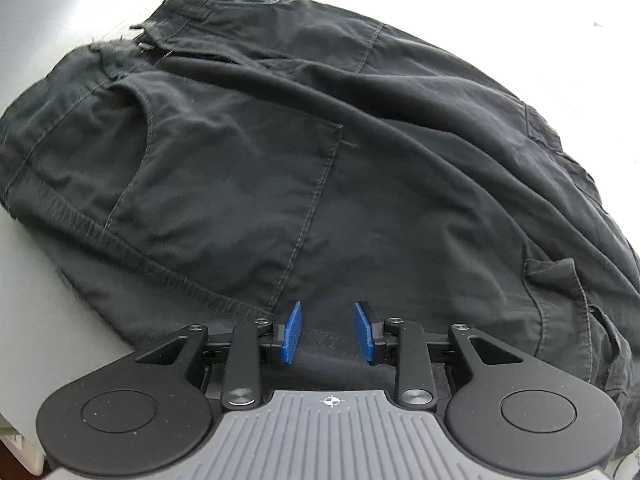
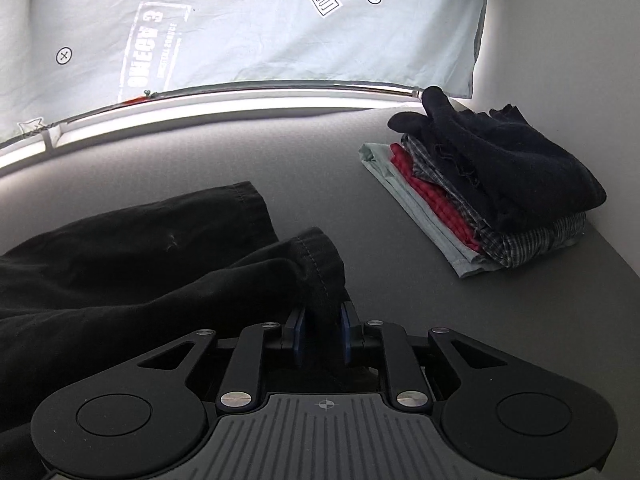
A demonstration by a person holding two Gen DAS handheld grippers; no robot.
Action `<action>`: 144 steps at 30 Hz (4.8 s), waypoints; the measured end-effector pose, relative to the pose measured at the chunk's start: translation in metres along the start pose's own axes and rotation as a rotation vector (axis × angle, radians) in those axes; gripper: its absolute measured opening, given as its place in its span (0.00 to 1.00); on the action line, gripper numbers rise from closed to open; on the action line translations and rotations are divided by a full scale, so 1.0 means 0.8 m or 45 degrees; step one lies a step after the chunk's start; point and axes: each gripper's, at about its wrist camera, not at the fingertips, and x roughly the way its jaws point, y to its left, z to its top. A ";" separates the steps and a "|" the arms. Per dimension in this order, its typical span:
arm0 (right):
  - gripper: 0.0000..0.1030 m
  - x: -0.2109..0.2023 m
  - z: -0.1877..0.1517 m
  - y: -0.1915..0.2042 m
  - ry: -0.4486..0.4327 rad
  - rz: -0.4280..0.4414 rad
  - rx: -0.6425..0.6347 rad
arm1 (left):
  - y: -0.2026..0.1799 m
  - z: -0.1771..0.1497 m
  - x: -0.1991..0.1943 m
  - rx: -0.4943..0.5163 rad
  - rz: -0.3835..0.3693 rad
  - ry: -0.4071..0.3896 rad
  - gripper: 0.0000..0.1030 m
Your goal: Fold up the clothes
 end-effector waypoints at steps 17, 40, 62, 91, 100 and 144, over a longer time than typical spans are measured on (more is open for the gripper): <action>0.54 -0.080 -0.048 -0.041 0.153 0.056 0.133 | 0.003 -0.003 -0.011 -0.090 -0.047 0.015 0.33; 0.76 -0.061 -0.152 -0.055 0.675 0.675 0.962 | 0.049 -0.032 -0.037 -0.265 -0.170 0.070 0.36; 0.59 -0.064 -0.172 -0.049 0.908 0.648 1.277 | 0.101 -0.067 -0.030 -0.655 -0.294 0.034 0.39; 0.73 -0.079 -0.158 -0.006 0.960 0.709 1.237 | 0.170 -0.047 -0.022 -0.783 -0.355 -0.035 0.47; 0.76 -0.082 -0.165 -0.011 0.972 0.698 1.284 | 0.159 -0.043 -0.021 -0.811 -0.305 -0.057 0.46; 0.06 -0.161 -0.100 0.006 0.681 0.513 0.915 | 0.127 -0.031 -0.119 -0.556 0.107 -0.116 0.08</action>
